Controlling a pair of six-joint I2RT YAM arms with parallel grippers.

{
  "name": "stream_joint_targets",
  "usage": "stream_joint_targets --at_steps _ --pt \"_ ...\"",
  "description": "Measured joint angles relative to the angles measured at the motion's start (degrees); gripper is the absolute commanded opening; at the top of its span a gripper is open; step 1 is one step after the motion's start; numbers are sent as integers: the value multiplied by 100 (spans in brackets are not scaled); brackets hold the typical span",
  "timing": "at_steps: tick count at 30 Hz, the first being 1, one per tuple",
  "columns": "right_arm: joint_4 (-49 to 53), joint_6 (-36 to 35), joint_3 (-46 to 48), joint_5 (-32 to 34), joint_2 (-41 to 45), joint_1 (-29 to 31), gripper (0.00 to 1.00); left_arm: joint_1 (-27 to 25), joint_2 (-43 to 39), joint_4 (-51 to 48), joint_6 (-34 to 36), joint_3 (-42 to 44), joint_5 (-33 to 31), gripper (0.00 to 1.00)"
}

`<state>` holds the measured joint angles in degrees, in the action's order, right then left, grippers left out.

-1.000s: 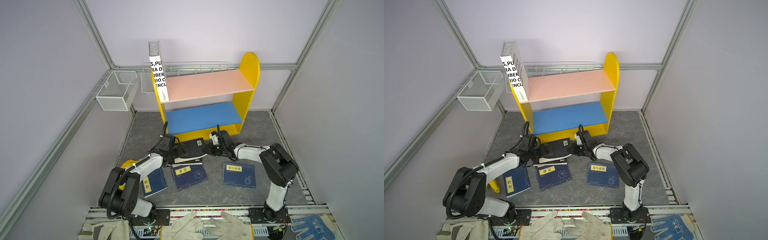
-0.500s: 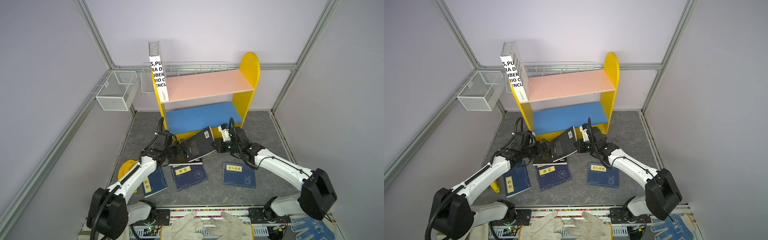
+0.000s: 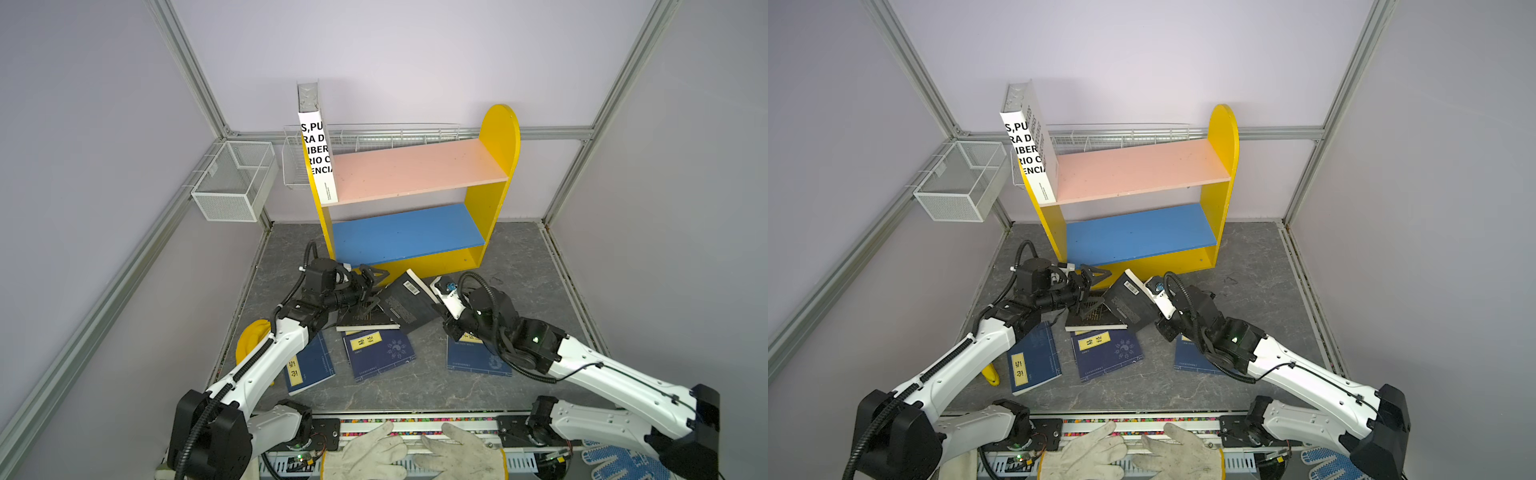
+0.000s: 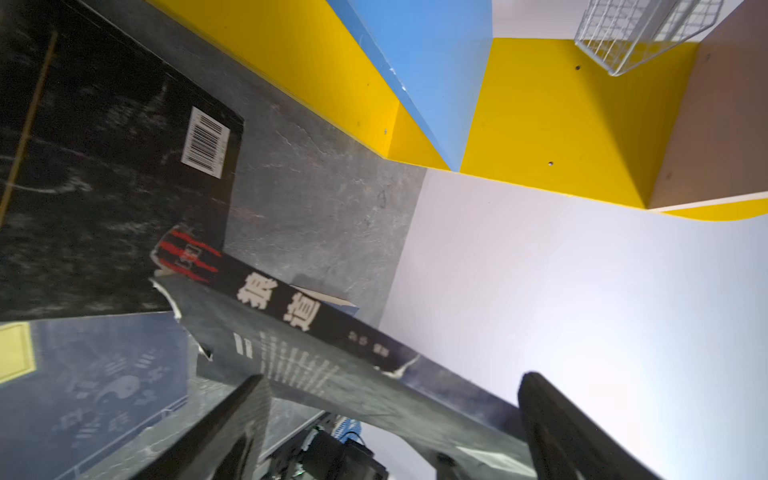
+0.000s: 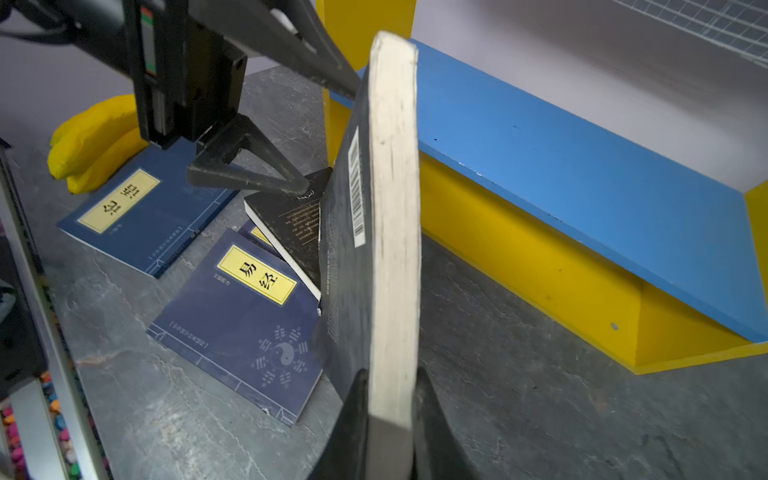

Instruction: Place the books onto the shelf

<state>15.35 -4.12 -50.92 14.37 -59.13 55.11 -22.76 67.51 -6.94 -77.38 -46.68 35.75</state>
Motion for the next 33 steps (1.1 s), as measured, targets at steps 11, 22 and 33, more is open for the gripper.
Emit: stream_joint_targets --at_steps 11,22,33 --pt "-4 -763 223 345 479 691 12 15 179 -197 -638 -81 728 82" --pt "-205 -1526 225 1091 391 1309 14 22 173 -767 -588 -138 1172 37" --pt "-608 -1786 295 1523 205 1399 78 68 173 -809 -586 -133 1202 0"
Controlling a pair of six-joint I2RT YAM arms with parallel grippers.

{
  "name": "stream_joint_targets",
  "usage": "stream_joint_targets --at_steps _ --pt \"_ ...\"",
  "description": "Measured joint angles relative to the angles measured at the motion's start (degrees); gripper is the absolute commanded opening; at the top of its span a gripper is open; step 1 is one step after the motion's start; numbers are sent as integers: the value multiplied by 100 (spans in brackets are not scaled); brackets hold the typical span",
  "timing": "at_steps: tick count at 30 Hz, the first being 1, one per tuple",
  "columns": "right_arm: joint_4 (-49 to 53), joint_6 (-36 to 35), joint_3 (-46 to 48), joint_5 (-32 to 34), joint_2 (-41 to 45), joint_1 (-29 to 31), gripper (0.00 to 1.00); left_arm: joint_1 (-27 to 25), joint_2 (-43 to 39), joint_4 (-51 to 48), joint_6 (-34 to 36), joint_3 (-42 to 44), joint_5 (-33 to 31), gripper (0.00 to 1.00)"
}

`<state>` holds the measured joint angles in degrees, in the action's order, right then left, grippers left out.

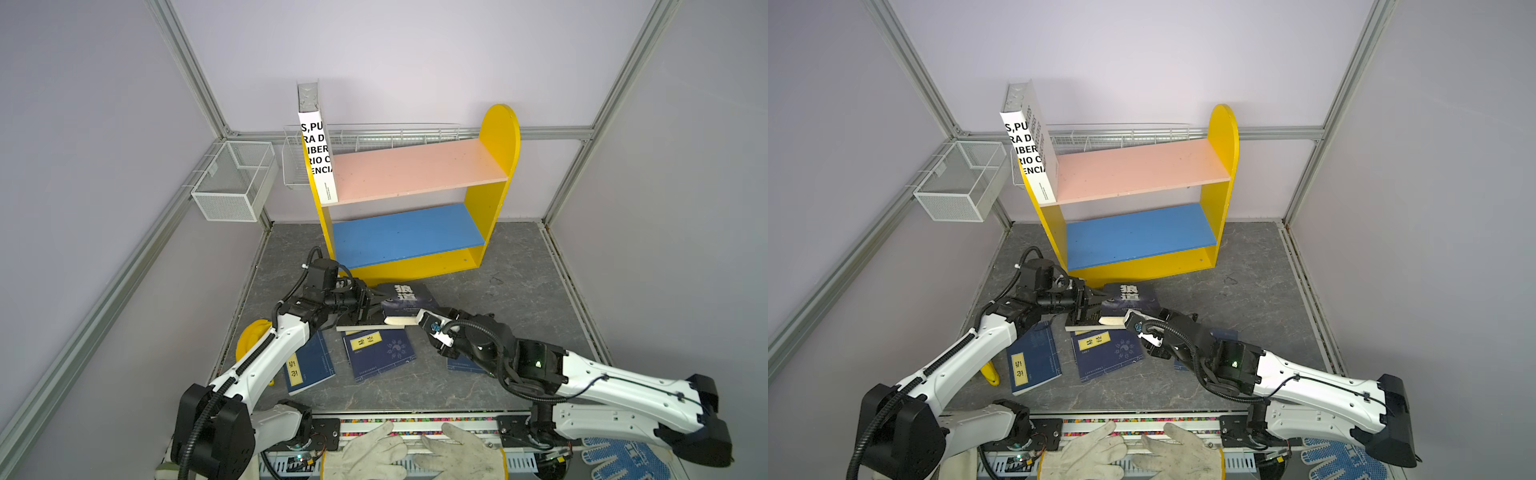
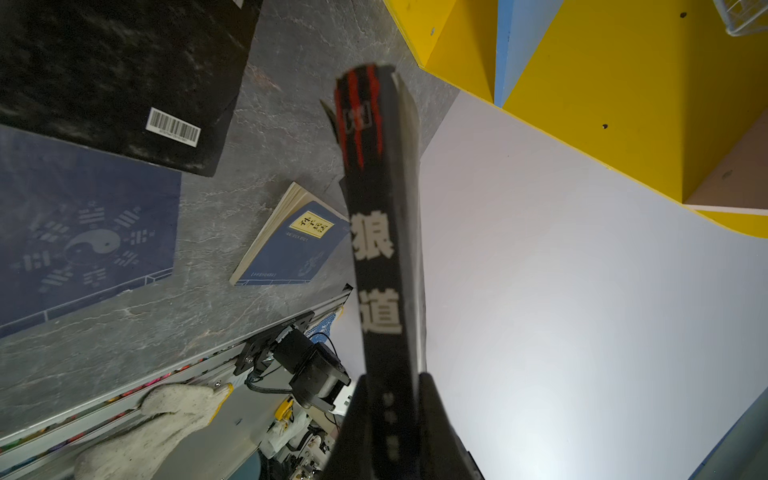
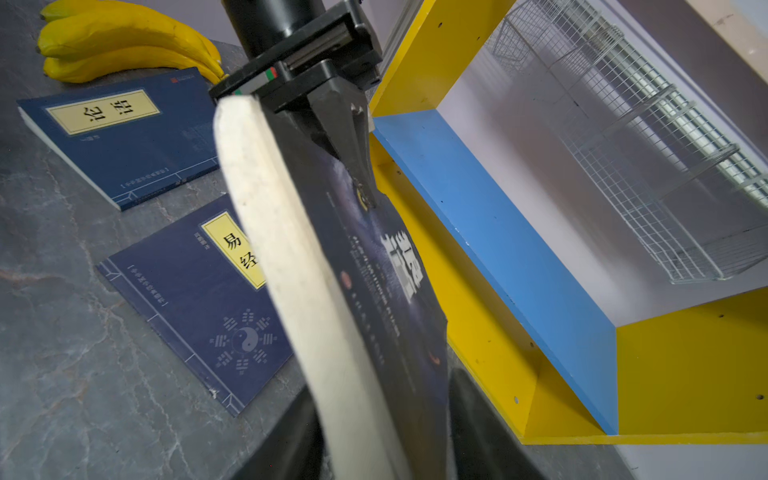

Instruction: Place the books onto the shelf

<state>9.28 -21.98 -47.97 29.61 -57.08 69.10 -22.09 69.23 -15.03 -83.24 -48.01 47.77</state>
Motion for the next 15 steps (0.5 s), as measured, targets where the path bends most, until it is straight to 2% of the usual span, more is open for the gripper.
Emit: stream_joint_targets --at_steps 4,11,15 --pt "96 719 -2 -68 -55 -315 85 -15 -74 22 271 0 -369 0" --pt "680 2741 302 -142 306 -1102 100 -356 -1241 409 918 0 -2100 0" --pt "763 3825 573 -542 1036 -1471 90 -669 -1738 656 1362 0 -2865 0"
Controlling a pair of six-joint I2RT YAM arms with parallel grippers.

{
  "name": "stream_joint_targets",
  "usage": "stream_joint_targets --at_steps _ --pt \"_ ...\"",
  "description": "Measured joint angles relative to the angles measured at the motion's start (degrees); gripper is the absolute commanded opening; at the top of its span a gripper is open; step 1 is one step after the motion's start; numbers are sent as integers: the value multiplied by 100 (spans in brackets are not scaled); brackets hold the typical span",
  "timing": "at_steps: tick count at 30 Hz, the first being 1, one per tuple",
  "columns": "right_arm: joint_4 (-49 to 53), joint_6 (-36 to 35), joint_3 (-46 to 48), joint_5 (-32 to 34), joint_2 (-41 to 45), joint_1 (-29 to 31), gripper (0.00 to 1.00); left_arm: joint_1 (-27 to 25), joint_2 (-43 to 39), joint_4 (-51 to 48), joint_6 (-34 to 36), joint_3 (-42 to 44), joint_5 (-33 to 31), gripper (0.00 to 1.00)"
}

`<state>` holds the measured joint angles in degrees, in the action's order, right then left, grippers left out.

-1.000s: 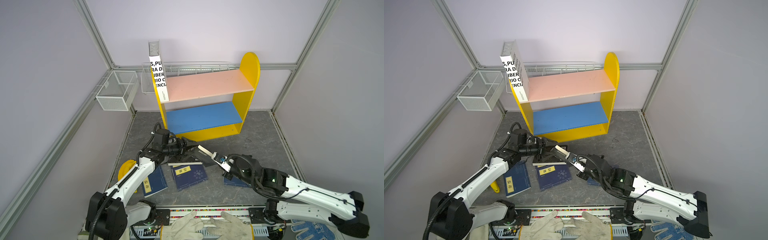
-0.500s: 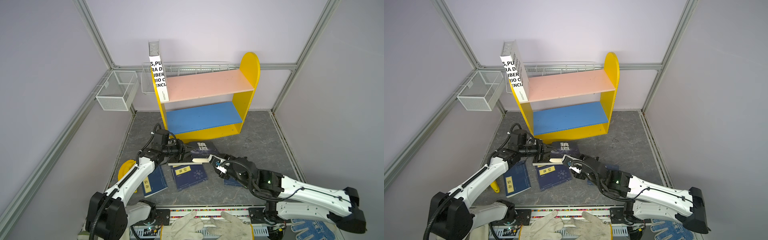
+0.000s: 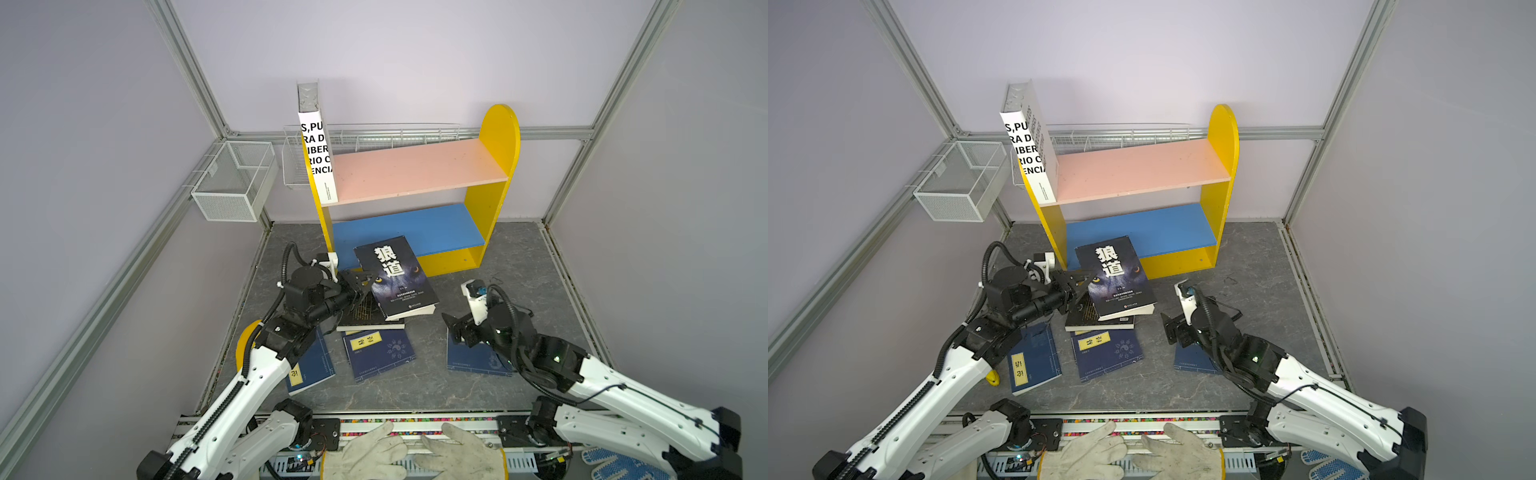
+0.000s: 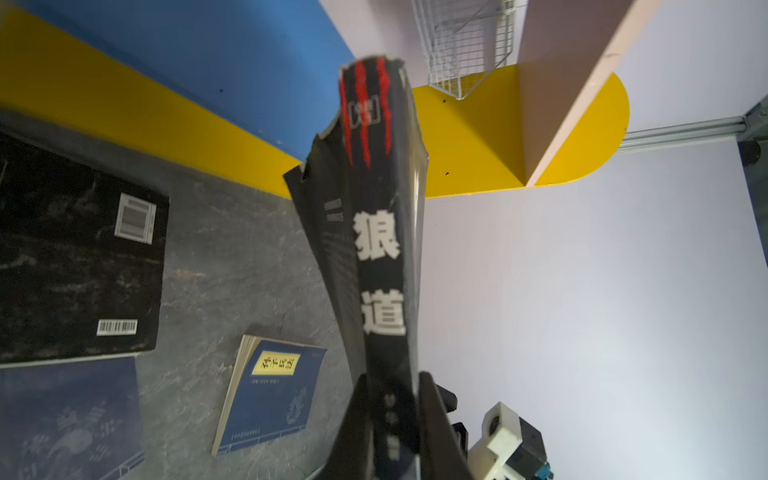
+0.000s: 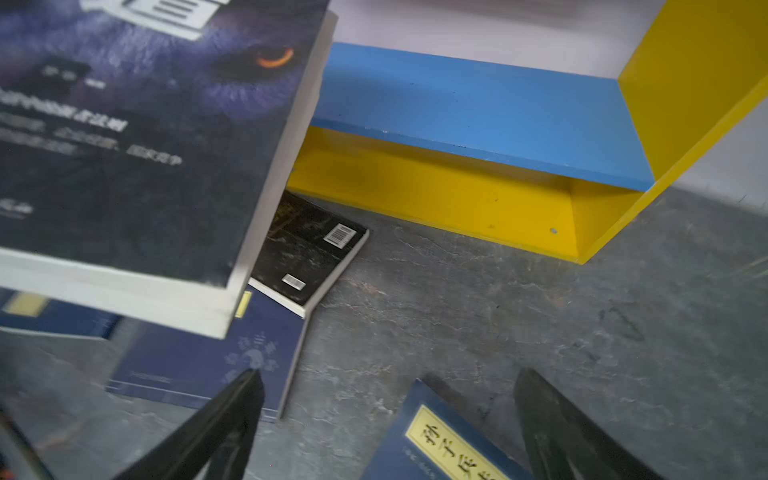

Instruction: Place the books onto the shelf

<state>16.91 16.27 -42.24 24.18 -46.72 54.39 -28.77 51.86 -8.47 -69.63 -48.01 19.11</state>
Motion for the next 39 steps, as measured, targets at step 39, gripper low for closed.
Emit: stream_joint_targets --at_steps 39 --pt "-8922 5772 -219 -3880 -5112 -688 69 -789 -85 3080 796 1427 -2664 0"
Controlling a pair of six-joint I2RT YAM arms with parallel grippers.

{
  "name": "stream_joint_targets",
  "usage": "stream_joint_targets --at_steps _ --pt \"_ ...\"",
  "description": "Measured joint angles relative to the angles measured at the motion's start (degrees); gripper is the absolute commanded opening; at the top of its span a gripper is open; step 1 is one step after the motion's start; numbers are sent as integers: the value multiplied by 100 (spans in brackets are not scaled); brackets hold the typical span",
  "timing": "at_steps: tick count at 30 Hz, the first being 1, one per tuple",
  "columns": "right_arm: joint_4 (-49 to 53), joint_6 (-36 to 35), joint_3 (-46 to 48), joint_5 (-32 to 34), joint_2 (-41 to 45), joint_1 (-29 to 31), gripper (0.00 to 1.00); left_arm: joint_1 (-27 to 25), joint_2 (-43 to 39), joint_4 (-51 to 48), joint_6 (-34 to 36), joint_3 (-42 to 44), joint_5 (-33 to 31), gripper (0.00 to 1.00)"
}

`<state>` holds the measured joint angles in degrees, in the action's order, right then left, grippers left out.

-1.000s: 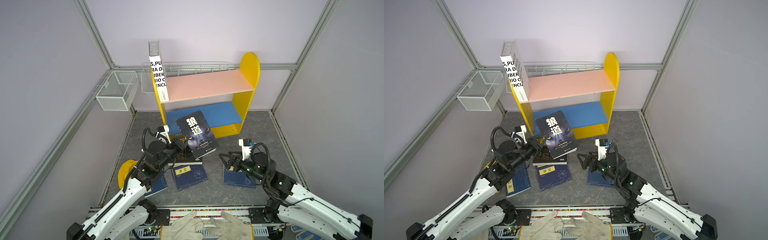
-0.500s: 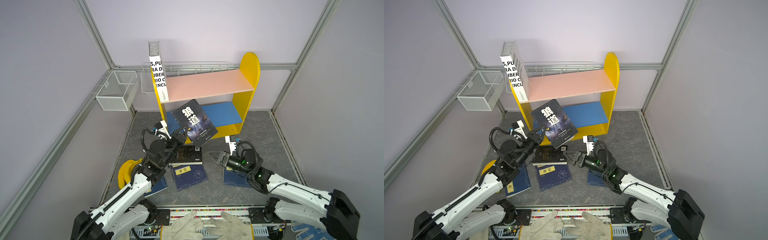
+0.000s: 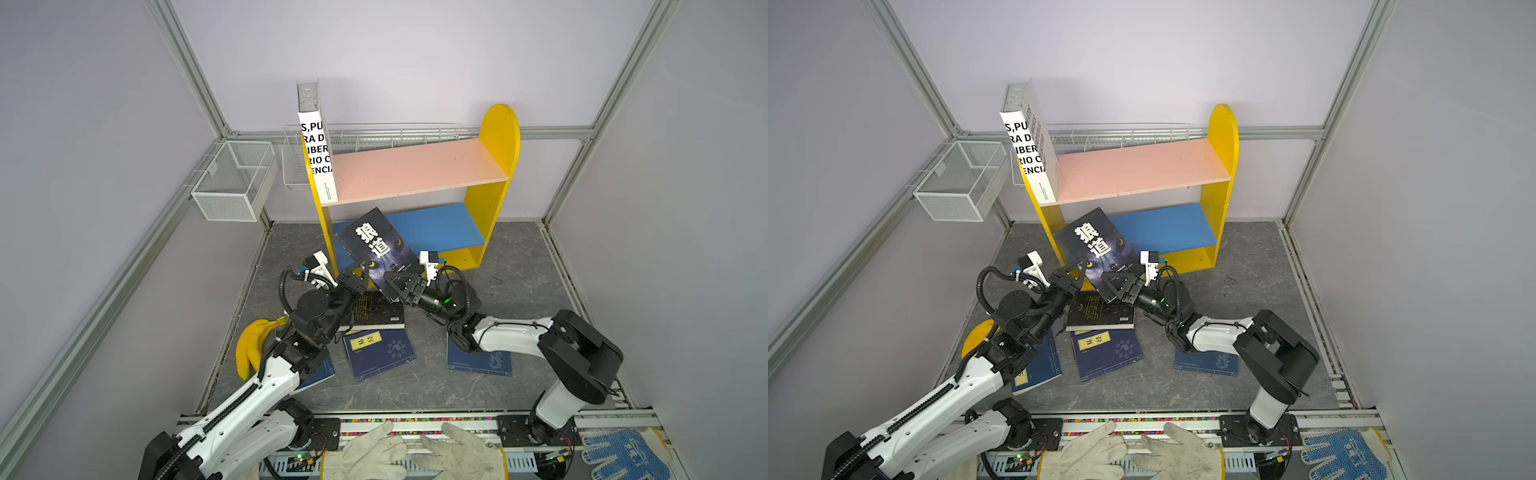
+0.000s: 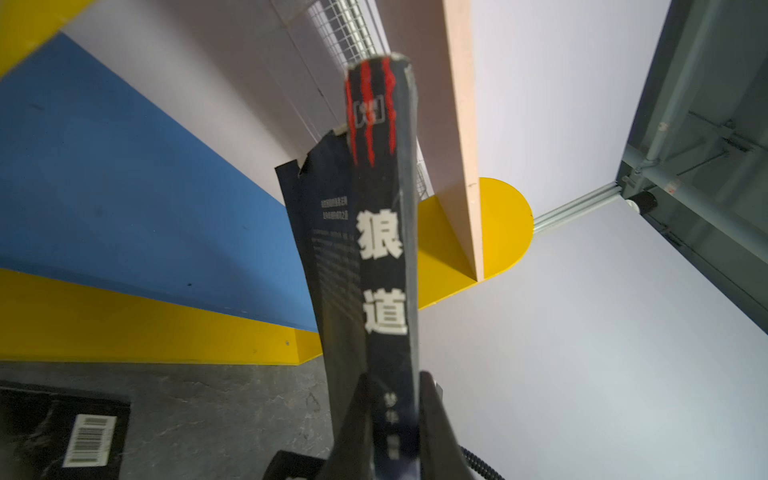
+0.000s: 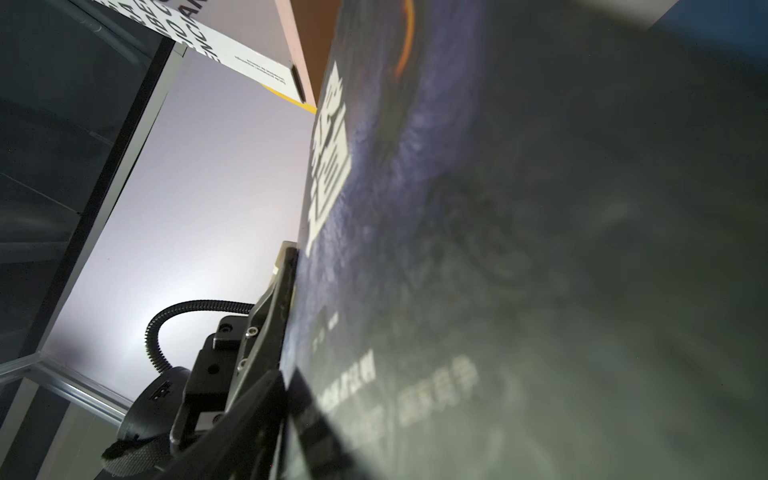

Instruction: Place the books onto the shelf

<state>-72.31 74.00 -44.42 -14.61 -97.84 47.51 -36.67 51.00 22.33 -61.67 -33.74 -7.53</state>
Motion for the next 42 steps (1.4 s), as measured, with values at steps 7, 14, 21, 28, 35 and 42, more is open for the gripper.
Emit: stream_joint_targets --at_steps 7,14,21,28,35,42 --pt "-323 131 -4 260 -162 2 36 -11 -144 -74 -160 214 -319 0" --pt "-669 535 -87 164 -437 -101 19 -11 -140 -107 -236 356 -514 0" --pt "-197 391 -350 -339 -656 -424 17 -11 -44 -575 -164 382 -739 54" --pt "2306 -411 -1996 -905 -999 -1294 16 560 -9 -1744 96 -358 -422 82" --pt "4680 -1687 -3510 -1895 -1539 -1405 16 1449 -501 -3029 420 -481 55 86" --pt "6625 -2957 -4470 -2673 -1679 -1644 18 1832 -1040 -3766 702 -542 164 87"
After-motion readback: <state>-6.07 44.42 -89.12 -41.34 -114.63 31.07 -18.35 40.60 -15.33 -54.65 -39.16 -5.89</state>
